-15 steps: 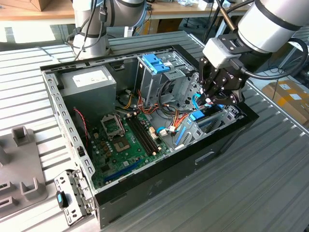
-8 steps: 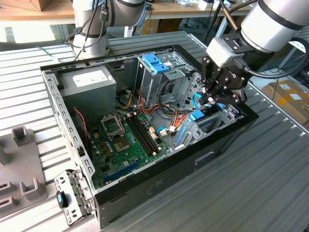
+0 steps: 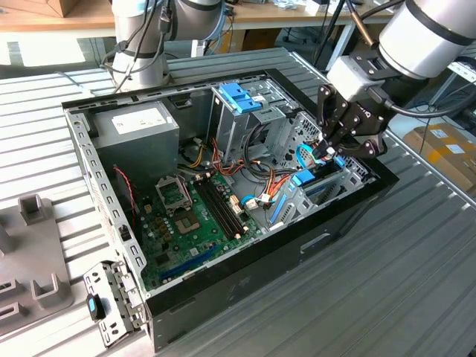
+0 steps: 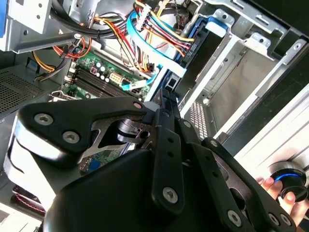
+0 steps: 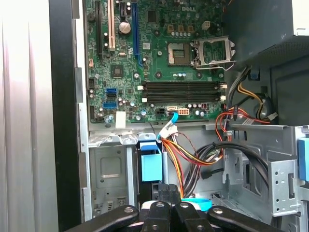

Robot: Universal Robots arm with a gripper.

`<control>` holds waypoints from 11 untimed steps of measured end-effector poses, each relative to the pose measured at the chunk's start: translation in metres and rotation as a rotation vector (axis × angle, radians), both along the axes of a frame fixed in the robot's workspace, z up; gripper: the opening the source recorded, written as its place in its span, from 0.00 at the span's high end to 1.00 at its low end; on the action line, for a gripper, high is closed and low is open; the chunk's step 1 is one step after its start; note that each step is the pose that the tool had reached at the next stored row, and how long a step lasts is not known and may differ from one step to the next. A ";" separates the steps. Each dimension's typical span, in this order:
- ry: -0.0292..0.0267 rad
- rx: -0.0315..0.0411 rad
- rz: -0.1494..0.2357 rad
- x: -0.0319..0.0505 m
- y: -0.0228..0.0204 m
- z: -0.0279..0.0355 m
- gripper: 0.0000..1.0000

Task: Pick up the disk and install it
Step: 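Insert the second disk wire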

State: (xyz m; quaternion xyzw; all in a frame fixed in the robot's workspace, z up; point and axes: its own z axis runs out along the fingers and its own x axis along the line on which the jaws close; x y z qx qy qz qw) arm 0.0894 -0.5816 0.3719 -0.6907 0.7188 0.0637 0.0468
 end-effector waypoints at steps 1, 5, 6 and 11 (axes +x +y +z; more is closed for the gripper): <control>0.0001 -0.0001 0.000 0.0018 0.0000 0.0000 0.89; 0.0002 0.0000 0.000 0.0060 0.0000 0.0000 0.89; 0.0002 0.0000 0.000 0.0067 0.0000 0.0000 0.89; 0.0002 0.0000 0.000 0.0105 0.0000 0.0000 0.89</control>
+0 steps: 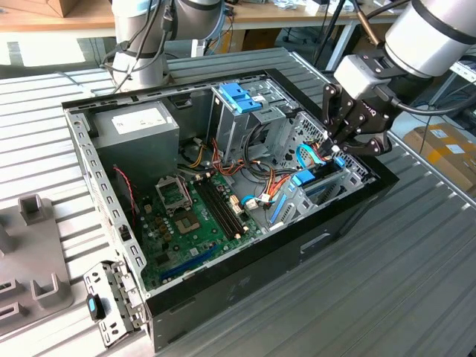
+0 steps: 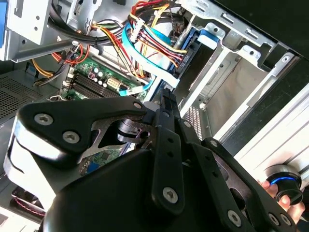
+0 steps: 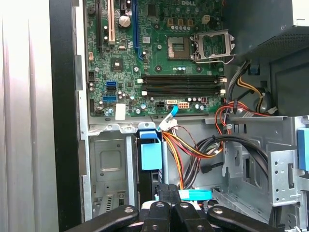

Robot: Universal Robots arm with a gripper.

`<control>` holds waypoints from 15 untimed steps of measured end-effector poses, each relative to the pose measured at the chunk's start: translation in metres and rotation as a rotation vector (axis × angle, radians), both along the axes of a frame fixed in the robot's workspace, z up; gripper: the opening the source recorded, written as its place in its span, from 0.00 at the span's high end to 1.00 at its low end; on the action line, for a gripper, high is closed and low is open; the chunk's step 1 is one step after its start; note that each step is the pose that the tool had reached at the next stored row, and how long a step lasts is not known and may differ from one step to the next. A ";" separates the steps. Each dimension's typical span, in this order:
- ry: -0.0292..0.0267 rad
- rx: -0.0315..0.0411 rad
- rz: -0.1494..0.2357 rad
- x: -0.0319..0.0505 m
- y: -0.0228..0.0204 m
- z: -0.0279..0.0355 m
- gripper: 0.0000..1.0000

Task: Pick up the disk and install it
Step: 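Insert the second disk wire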

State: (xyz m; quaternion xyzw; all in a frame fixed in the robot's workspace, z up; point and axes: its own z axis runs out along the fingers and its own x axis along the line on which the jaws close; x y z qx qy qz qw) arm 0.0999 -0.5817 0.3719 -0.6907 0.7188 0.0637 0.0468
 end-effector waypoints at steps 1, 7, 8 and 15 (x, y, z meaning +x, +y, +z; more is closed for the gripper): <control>0.0000 0.0000 0.000 0.0004 0.0000 0.0000 0.89; 0.0002 -0.0001 0.000 0.0045 0.0000 -0.0004 0.89; 0.0003 0.0000 0.000 0.0049 0.0000 -0.0009 0.89; 0.0021 -0.0001 0.000 0.0065 0.0000 -0.0076 0.89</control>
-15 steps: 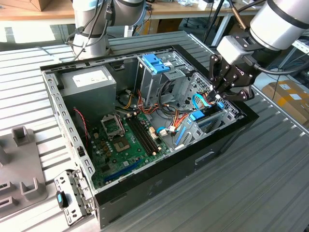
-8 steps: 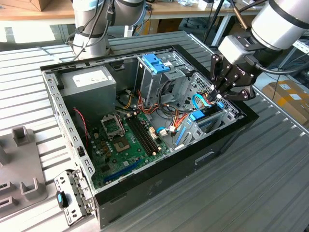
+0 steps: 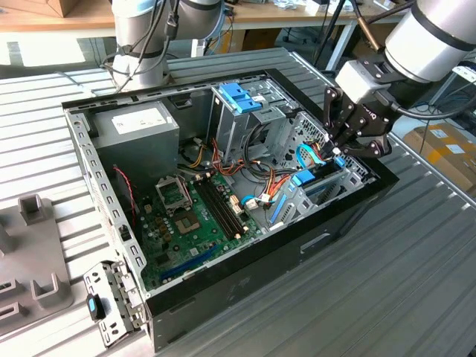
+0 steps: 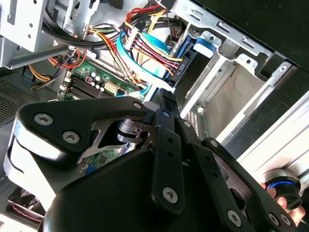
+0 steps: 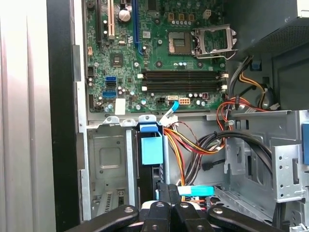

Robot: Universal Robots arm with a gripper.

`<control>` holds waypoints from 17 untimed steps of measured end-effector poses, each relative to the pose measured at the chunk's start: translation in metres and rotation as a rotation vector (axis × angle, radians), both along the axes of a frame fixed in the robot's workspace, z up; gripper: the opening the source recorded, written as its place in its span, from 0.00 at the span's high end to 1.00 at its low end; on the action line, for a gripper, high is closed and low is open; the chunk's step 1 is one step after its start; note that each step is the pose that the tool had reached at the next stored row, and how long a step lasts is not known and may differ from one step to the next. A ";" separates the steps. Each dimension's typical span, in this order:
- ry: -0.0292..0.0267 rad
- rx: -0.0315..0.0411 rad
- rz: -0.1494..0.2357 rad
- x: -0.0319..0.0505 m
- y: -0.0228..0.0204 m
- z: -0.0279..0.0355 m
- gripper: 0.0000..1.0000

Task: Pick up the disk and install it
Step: 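Insert the second disk wire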

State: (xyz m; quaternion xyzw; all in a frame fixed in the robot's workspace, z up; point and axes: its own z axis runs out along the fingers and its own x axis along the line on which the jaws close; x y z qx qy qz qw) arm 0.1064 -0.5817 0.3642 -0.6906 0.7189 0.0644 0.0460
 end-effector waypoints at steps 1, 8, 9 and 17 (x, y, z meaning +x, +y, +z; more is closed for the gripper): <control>0.0001 -0.0001 0.000 0.0001 0.0000 -0.0012 0.89; 0.0004 0.0000 0.000 0.0006 0.0000 -0.0055 0.89; 0.0004 0.0001 0.000 0.0007 0.0000 -0.0061 0.89; 0.0010 0.0001 0.000 0.0015 0.0000 -0.0124 0.89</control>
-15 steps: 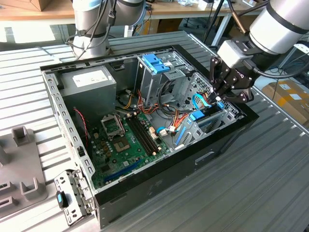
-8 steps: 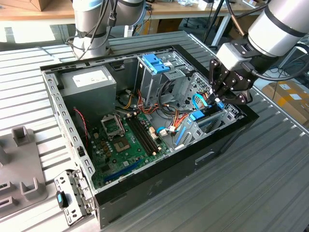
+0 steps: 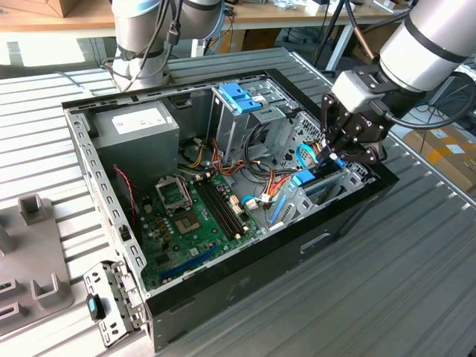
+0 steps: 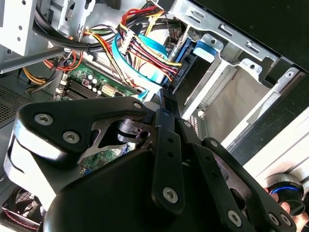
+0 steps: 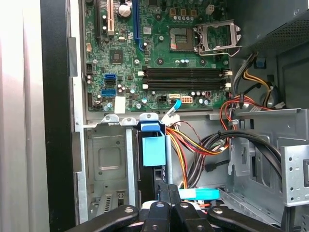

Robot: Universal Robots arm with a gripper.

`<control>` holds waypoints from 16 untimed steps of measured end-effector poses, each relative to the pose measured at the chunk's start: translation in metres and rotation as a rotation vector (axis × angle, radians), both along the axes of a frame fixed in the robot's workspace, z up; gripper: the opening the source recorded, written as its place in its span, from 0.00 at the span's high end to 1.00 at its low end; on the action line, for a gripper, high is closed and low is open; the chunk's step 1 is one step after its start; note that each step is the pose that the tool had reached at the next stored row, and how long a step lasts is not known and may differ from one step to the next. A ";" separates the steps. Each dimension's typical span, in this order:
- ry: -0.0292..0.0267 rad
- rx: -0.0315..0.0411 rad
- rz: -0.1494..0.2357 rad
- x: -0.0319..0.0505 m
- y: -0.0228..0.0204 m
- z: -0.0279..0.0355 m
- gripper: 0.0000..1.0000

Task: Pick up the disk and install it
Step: 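Insert the second disk wire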

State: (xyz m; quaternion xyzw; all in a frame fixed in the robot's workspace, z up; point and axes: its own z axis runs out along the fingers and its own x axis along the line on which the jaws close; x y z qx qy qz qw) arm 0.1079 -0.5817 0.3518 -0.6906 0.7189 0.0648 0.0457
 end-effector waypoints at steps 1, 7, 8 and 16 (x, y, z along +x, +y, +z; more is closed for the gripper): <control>0.0001 -0.0001 0.000 0.0001 0.0000 -0.0007 0.89; 0.0005 -0.0002 0.000 0.0005 0.0000 -0.0053 0.89; 0.0006 -0.0003 0.000 0.0006 0.0000 -0.0060 0.89; 0.0006 0.0007 0.000 0.0008 -0.0002 -0.0071 0.89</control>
